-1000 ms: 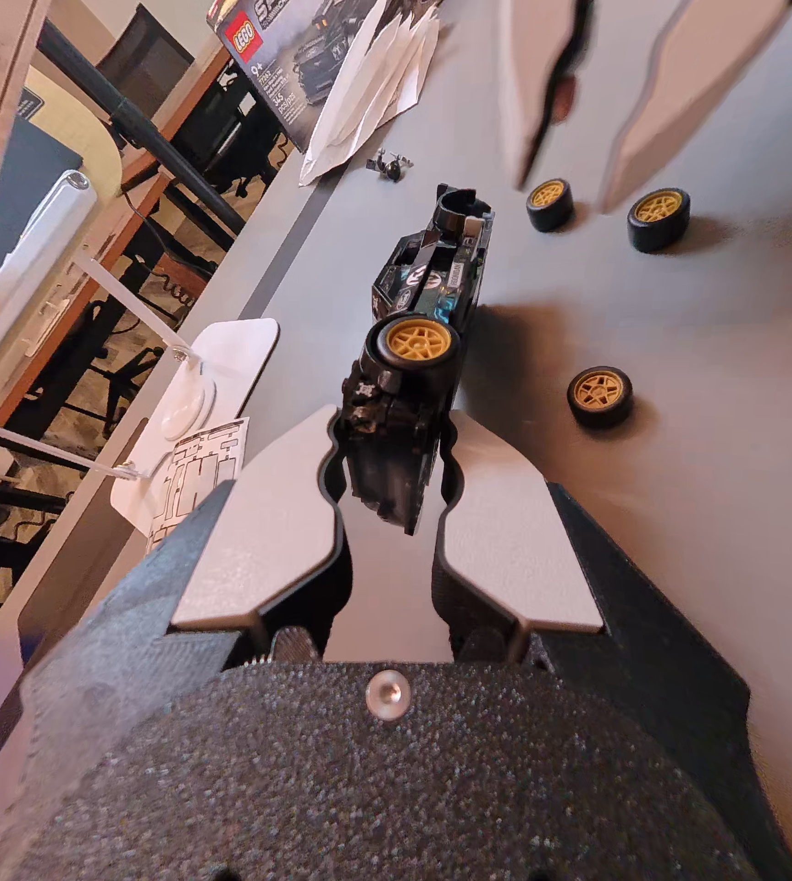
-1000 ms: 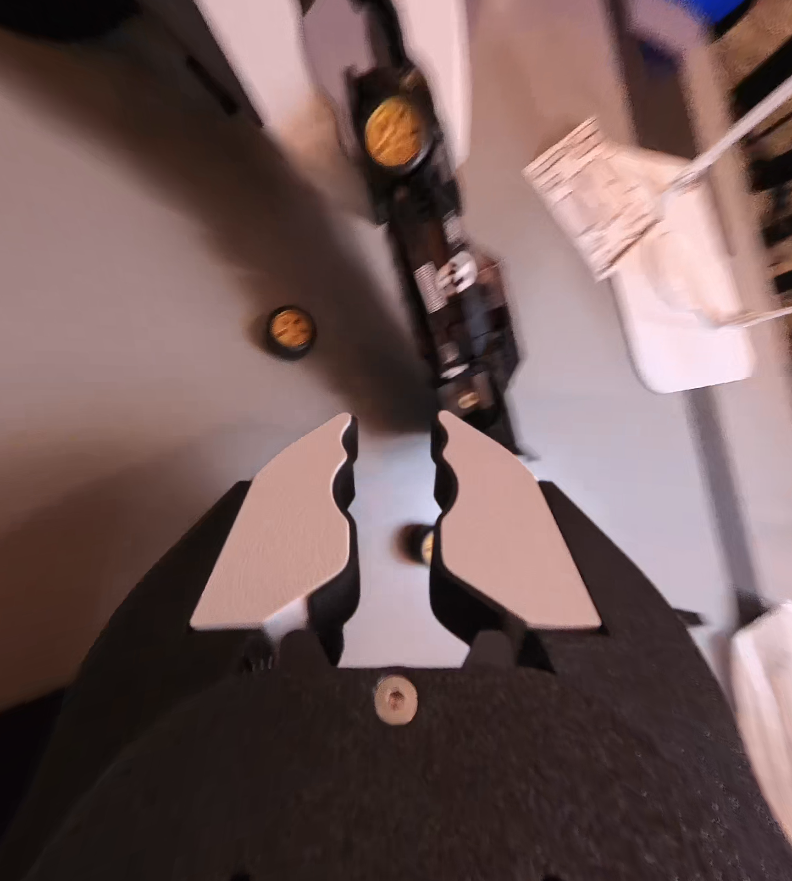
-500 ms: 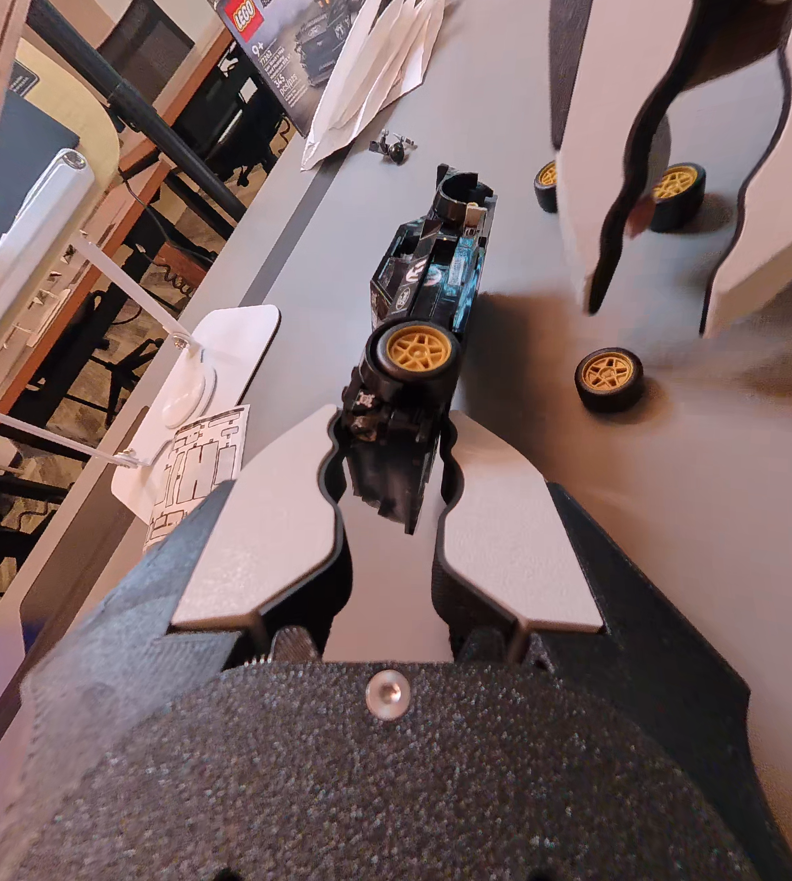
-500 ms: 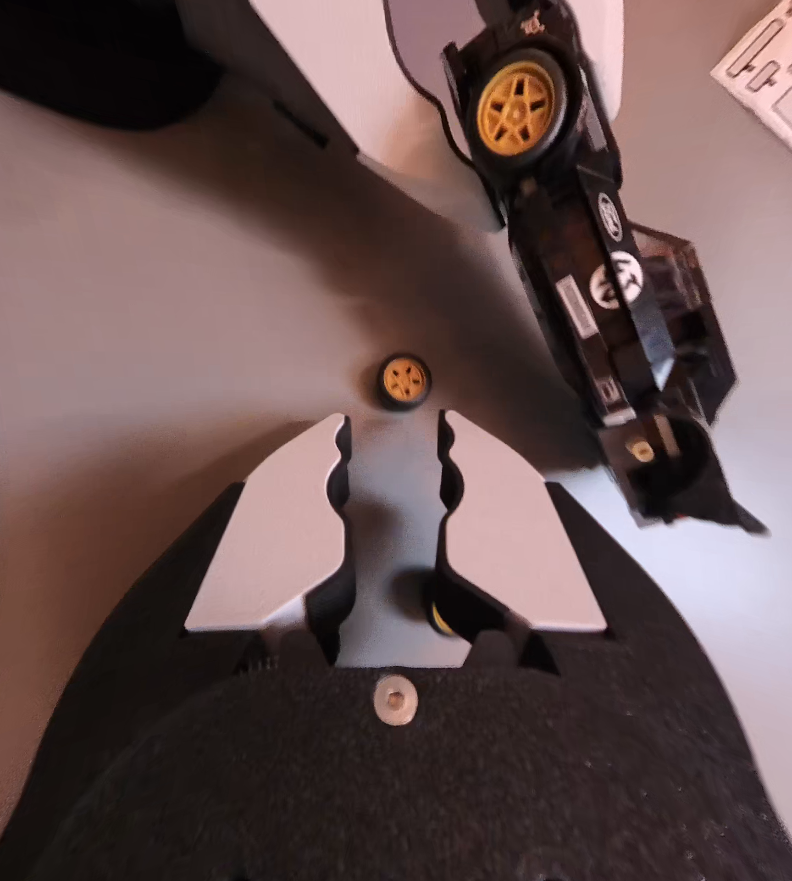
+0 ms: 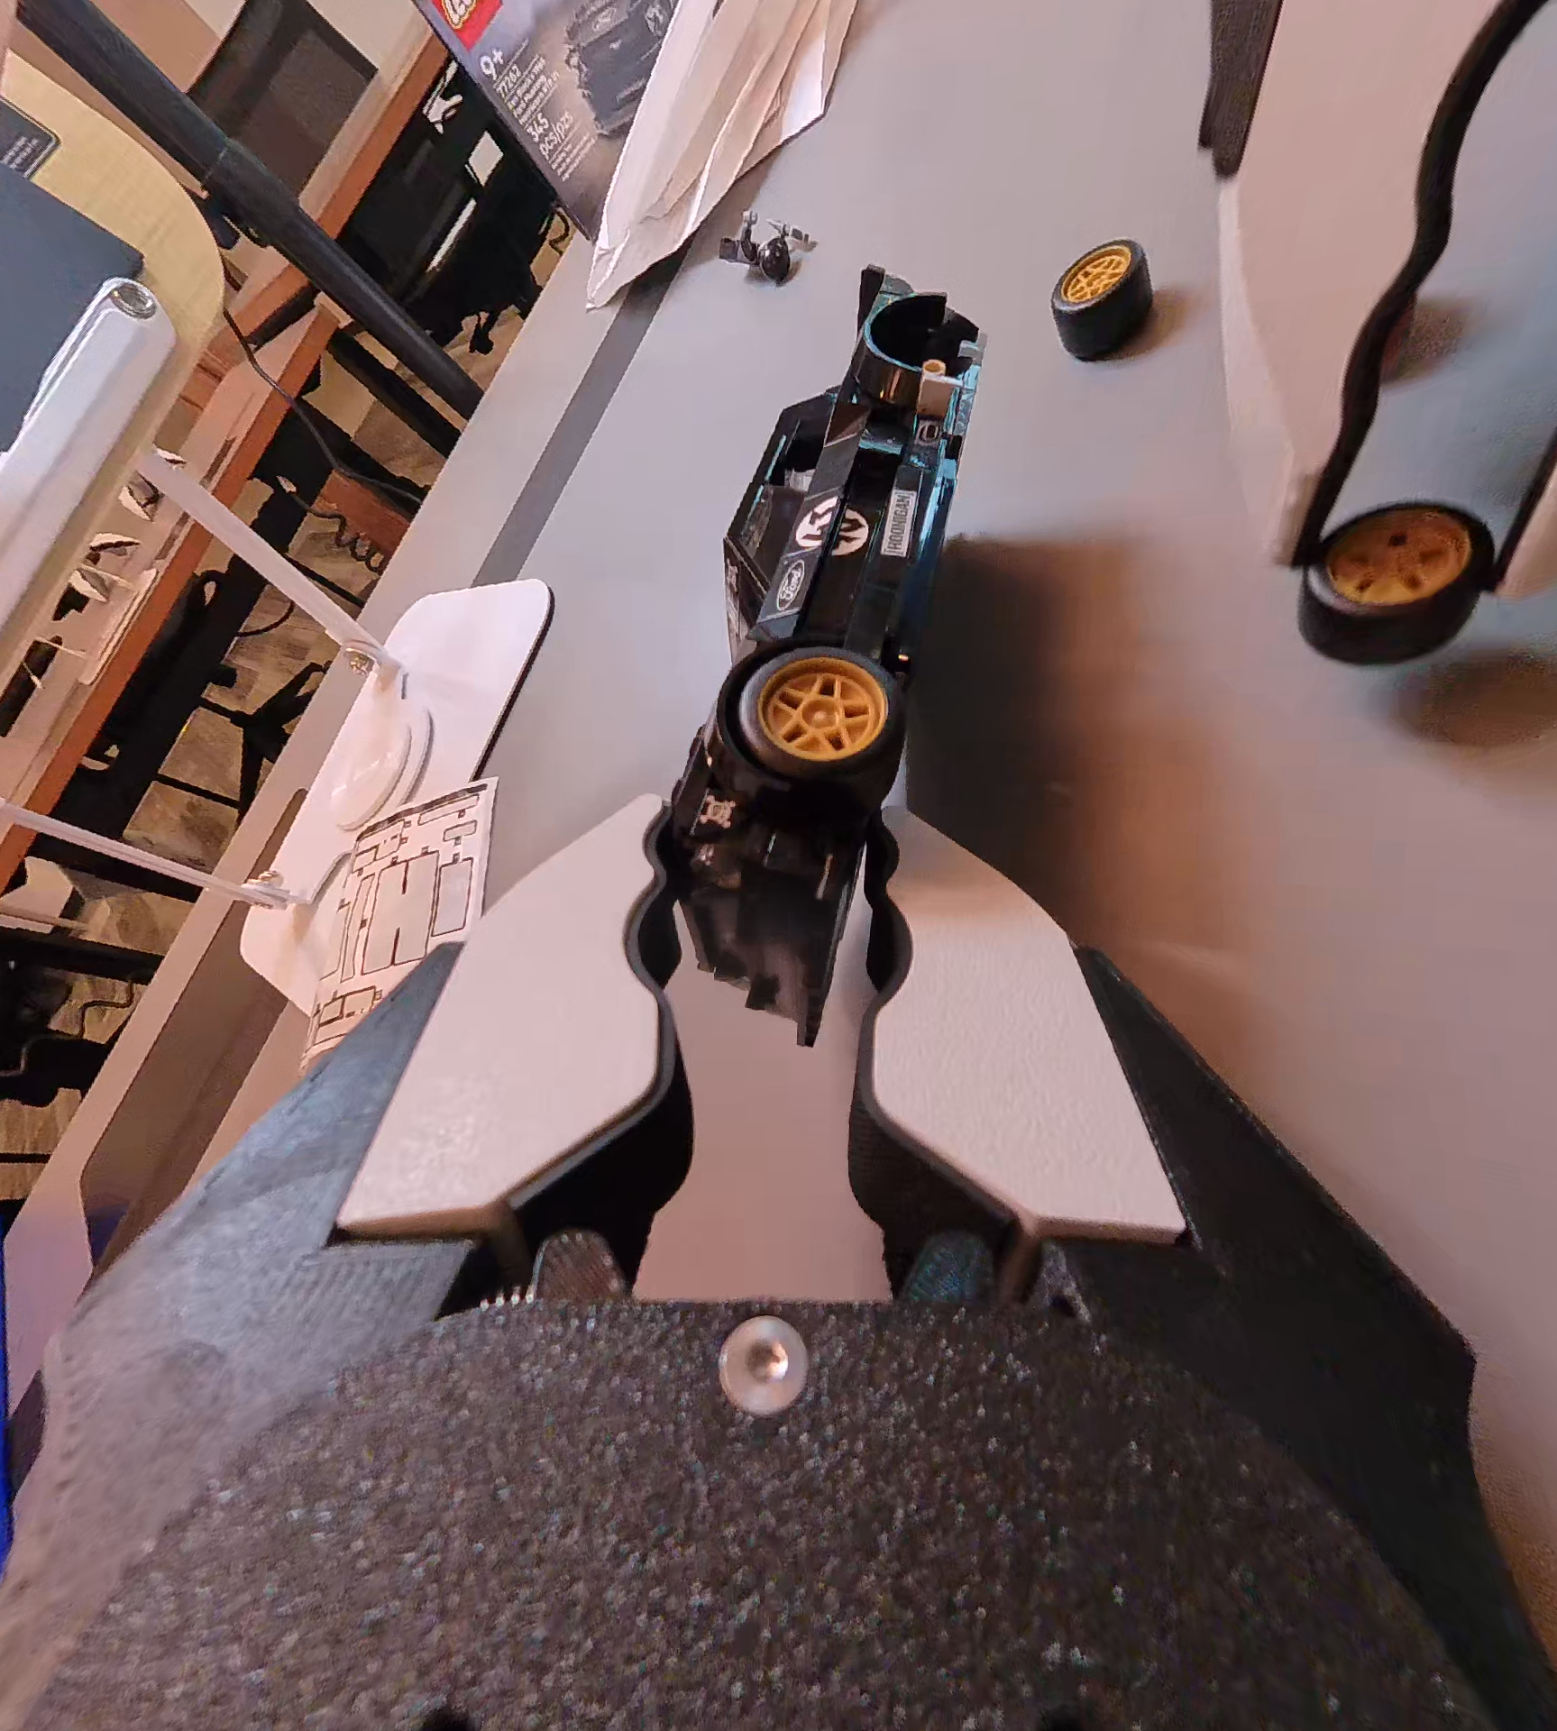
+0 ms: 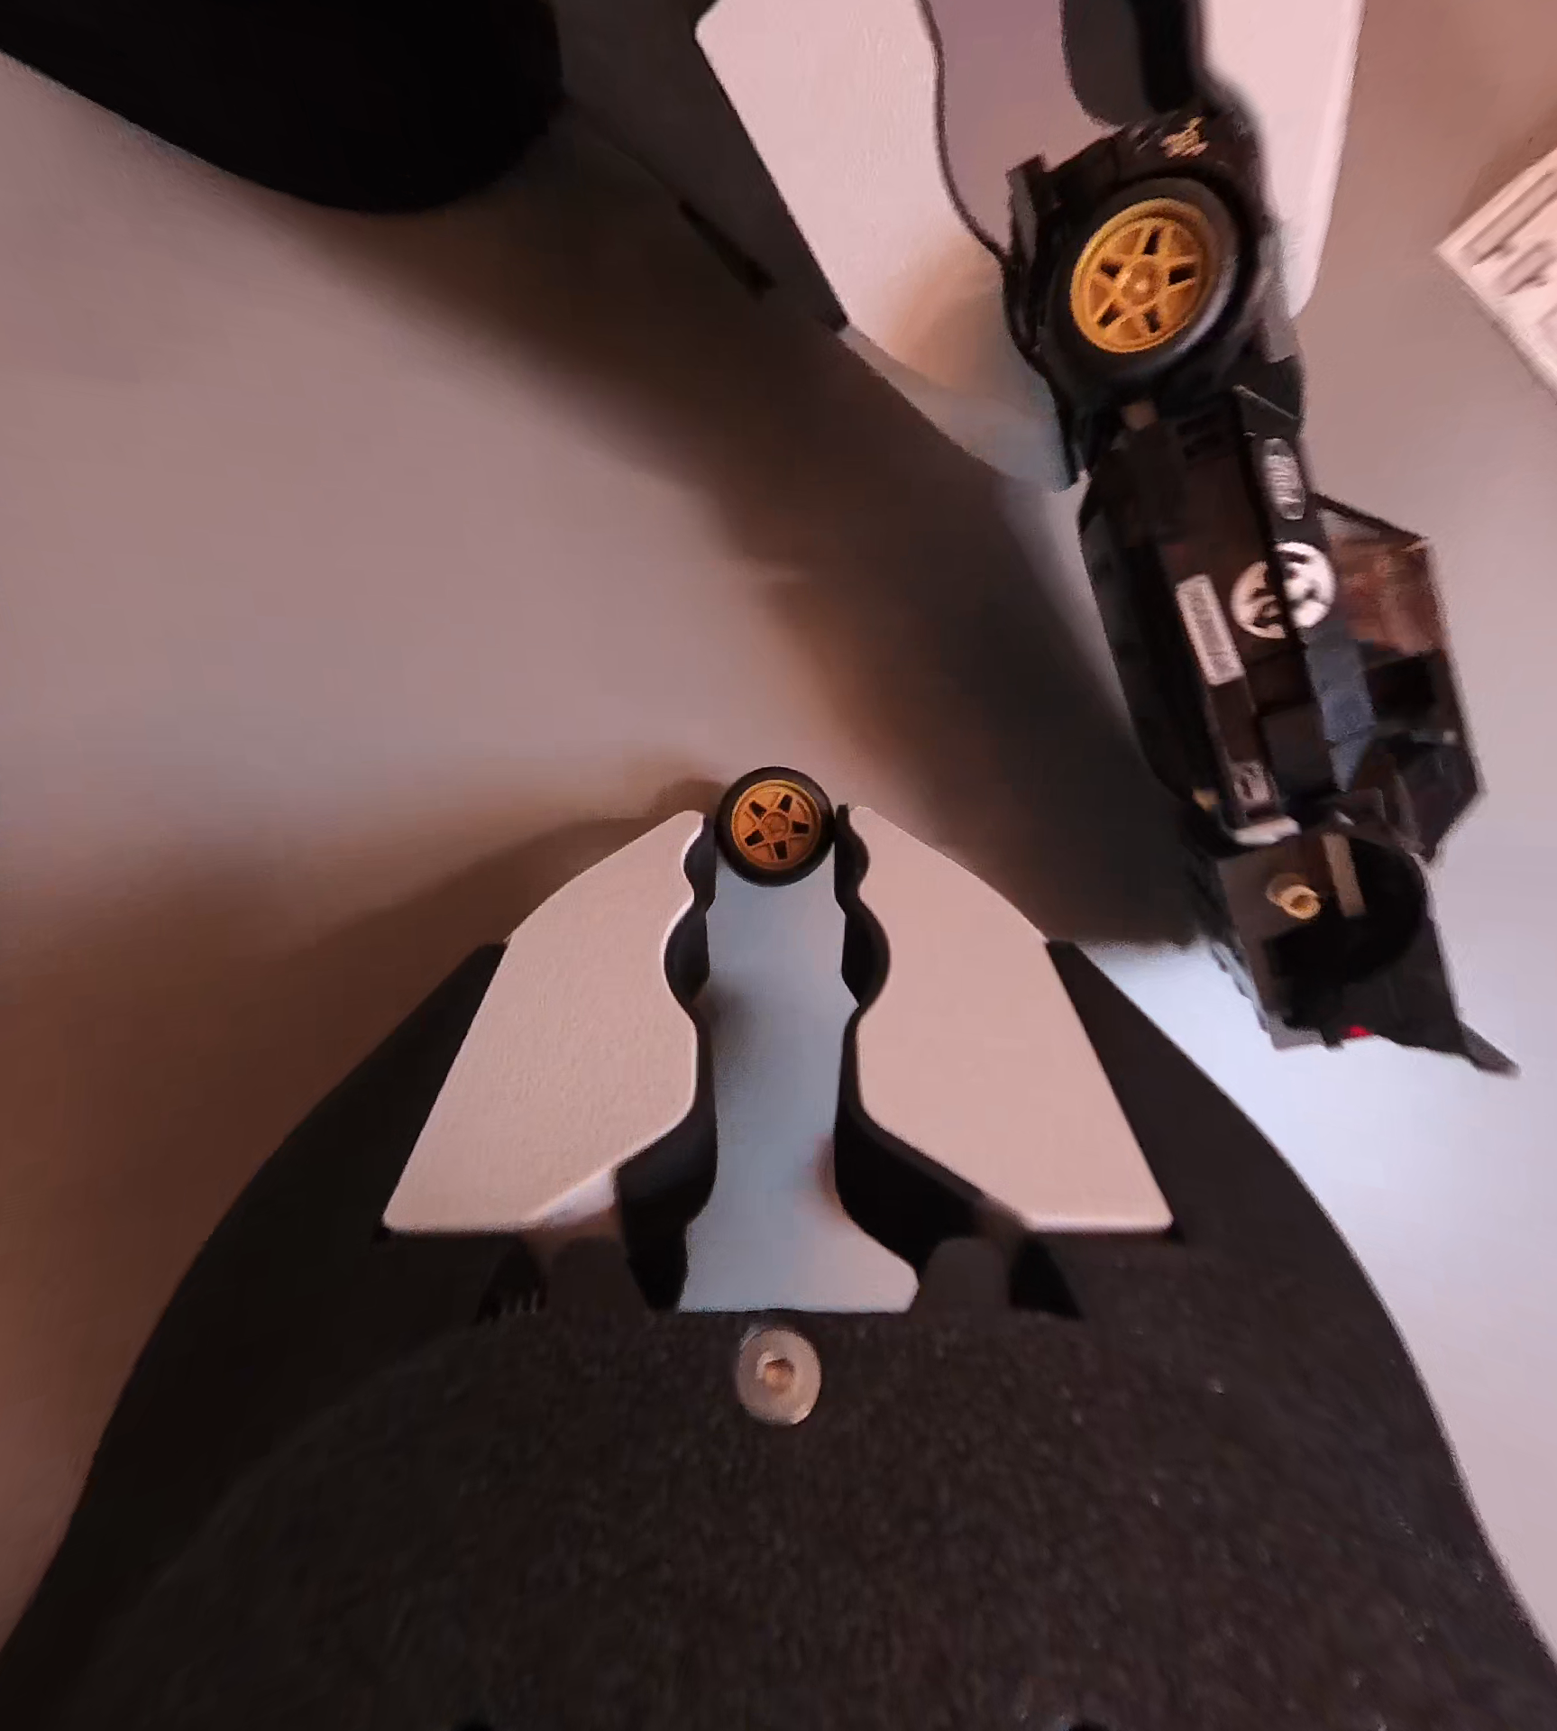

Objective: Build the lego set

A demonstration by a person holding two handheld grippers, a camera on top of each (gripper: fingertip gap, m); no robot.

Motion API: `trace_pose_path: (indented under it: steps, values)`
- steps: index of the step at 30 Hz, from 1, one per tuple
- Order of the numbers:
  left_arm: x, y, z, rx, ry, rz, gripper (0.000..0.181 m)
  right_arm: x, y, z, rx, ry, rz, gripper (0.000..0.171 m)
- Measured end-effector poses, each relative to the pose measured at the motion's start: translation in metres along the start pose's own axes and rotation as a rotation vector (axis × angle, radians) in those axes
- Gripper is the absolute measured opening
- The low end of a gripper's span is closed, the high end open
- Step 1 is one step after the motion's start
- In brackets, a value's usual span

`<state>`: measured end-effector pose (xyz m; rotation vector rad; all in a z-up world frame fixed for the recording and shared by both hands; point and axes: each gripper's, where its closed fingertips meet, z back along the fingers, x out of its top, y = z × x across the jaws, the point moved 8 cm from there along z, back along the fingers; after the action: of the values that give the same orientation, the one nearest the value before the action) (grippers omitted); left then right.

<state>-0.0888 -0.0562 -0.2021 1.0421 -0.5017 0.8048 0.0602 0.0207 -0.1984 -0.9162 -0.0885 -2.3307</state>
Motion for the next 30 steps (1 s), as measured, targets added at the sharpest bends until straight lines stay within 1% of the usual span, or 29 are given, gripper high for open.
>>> trace_pose_path:
  steps: [2,5,7,8,12,21,26,30]
  values:
    - [-0.001,0.000,0.000,-0.002,0.003,0.002,0.038,0.000,-0.006,0.012,-0.089,-0.059,-0.001,0.024]
    - [-0.002,0.001,0.000,-0.011,0.002,0.017,0.038,0.002,-0.026,0.034,-0.282,-0.173,-0.017,0.024]
    - [-0.002,0.002,0.000,-0.025,0.000,0.046,0.037,0.001,-0.040,0.042,-0.392,-0.186,0.003,0.024]
    - [-0.002,0.003,0.000,-0.037,-0.003,0.067,0.038,0.001,-0.045,0.042,-0.406,-0.183,0.016,0.024]
    - [-0.004,0.004,-0.001,-0.083,-0.007,0.144,0.038,0.003,-0.057,0.036,-0.381,-0.173,0.037,0.024]
    - [-0.010,0.008,-0.003,-0.138,0.002,0.258,0.038,0.010,-0.074,0.033,-0.277,-0.077,0.090,0.024]
    - [-0.011,0.010,-0.004,-0.156,0.007,0.297,0.038,0.018,-0.084,0.032,-0.189,-0.013,0.089,0.024]
    - [-0.011,0.010,-0.004,-0.165,0.008,0.313,0.038,0.021,-0.093,0.032,-0.085,0.021,0.055,0.024]
